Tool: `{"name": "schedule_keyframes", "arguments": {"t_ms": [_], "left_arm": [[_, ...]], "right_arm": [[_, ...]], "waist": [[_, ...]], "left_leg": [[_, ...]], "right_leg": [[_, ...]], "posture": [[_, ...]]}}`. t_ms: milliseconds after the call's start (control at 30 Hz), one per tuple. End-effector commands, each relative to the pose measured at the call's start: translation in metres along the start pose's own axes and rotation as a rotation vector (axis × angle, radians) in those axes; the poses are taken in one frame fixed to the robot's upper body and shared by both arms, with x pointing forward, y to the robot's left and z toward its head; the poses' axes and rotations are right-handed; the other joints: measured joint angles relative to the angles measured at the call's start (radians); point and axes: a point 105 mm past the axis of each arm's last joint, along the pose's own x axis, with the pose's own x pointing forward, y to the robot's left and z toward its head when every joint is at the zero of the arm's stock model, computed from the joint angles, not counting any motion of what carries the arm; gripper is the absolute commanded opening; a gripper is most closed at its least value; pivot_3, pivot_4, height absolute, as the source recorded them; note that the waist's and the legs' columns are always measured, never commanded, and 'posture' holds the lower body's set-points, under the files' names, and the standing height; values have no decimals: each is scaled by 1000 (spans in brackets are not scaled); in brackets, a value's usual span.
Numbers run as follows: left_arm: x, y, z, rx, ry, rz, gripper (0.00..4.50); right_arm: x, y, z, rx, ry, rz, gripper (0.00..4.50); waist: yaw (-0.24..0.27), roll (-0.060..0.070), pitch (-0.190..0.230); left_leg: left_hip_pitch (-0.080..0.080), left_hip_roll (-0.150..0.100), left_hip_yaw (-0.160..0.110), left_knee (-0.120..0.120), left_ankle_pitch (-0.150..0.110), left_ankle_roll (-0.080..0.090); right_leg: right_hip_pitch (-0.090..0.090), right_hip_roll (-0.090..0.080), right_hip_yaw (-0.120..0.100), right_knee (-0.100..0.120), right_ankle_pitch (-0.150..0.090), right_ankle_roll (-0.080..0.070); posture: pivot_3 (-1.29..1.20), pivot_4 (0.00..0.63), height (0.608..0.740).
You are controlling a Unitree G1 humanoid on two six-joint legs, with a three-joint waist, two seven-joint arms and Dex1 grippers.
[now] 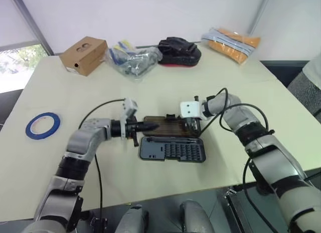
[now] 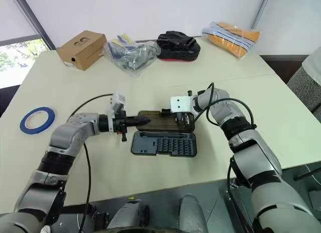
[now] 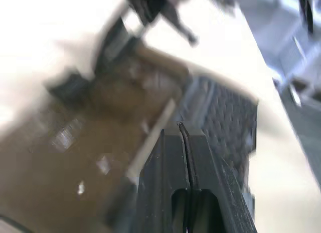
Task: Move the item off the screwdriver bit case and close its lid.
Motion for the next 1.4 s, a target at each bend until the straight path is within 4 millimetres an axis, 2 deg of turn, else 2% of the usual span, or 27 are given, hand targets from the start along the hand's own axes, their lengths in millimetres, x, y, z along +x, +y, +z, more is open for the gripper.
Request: {"name": "schedule_keyframes", "arguments": {"t_ms": [33,167,233,333,467,567,733,867,1067,1133,1167,1333,1400], "left_arm": [[-9,13,32,-8,-113,73,0],[-18,36,48,-29,-176,171,0],[-24,53,51,-46,-198,249,0],[-30,79,43,-68,-192,361,0],[-27,95,21,-63,-119,404,0],[-18,96,3,-37,-45,380,0],[2,82,-18,-43,31,248,0],[11,70,-18,-51,28,160,0],[14,56,-9,-92,-18,69,0],[13,51,-9,-103,-8,39,0],[13,49,-9,-106,-1,28,0],[10,44,-11,-115,27,-1,0],[10,44,-11,-110,30,-1,0]], "right_arm": [[-20,-10,5,-122,51,-135,57],[-29,0,15,-168,69,-201,57],[-33,4,18,-203,91,-237,57],[-40,3,29,-247,105,-316,57],[-48,-5,49,-302,87,-403,57],[-52,-6,59,-320,75,-419,57],[-53,-2,62,-318,72,-406,57],[-53,-1,59,-309,84,-399,57],[-51,6,58,-279,81,-370,57],[-50,7,58,-271,82,-366,683],[-50,7,58,-268,83,-365,850],[-58,8,54,-222,109,-332,3412],[-68,7,53,-175,120,-317,3412]], "waist": [[3,0,0],[2,0,0],[3,0,0],[4,0,0],[2,-1,0],[2,-1,1],[4,-2,1],[1,-2,1],[0,-2,1],[0,-2,1],[-1,-2,1],[-2,-2,1],[0,-2,1]], "left_leg": [[-1,0,0,0,0,0],[-14,-1,-1,1,0,-1],[-15,-1,0,1,1,-1],[-15,-1,0,1,1,-1],[-15,-1,1,0,1,-1],[-16,-1,1,0,1,-1],[-16,-2,3,0,1,-1],[-16,-2,3,0,1,-1],[-16,-2,3,0,0,-1],[-16,-2,3,0,0,-1],[-16,-2,3,0,0,-1],[-16,-1,2,0,0,-1],[-16,-1,2,0,0,-1]], "right_leg": [[-2,0,0,0,0,0],[-14,0,0,1,0,0],[-15,-1,0,1,0,0],[-15,0,-1,0,0,0],[-15,0,-1,0,0,0],[-15,0,-1,0,0,0],[-15,0,-1,0,0,0],[-15,0,-1,0,0,0],[-15,0,-2,0,0,0],[-15,0,-2,0,0,0],[-15,0,-2,0,0,0],[-15,0,-2,0,0,0],[-15,0,-2,0,0,0]], "posture": [[0,150,740],[0,150,740],[0,150,740],[0,150,740],[0,150,740],[0,150,740],[0,150,740],[0,150,740],[0,150,740],[0,150,740],[0,150,740],[0,150,740],[0,150,740]]}}
